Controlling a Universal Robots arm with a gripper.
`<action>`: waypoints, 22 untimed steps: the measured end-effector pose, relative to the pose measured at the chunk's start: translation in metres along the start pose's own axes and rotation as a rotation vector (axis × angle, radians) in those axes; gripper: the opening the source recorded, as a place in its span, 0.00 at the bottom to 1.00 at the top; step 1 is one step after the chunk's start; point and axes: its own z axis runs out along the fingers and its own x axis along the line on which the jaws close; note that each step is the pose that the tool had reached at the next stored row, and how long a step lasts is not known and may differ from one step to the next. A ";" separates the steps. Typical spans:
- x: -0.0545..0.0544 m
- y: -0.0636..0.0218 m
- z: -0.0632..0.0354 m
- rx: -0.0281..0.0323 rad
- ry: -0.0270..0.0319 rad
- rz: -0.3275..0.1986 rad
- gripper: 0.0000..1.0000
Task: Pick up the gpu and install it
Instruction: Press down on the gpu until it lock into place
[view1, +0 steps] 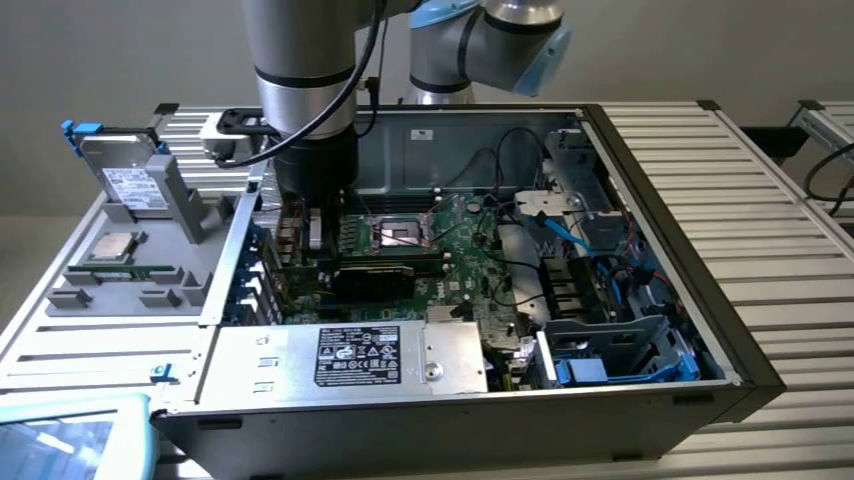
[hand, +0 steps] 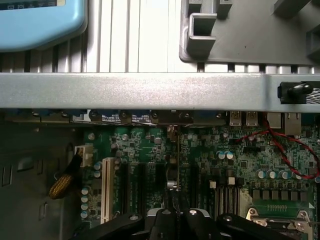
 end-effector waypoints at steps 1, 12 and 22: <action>0.000 0.0000 0.0005 -0.0002 0.0002 0.000 0.12; 0.000 -0.0001 0.0034 -0.0001 0.0001 0.000 0.12; 0.000 0.0001 -0.0010 0.0008 -0.0012 0.000 0.12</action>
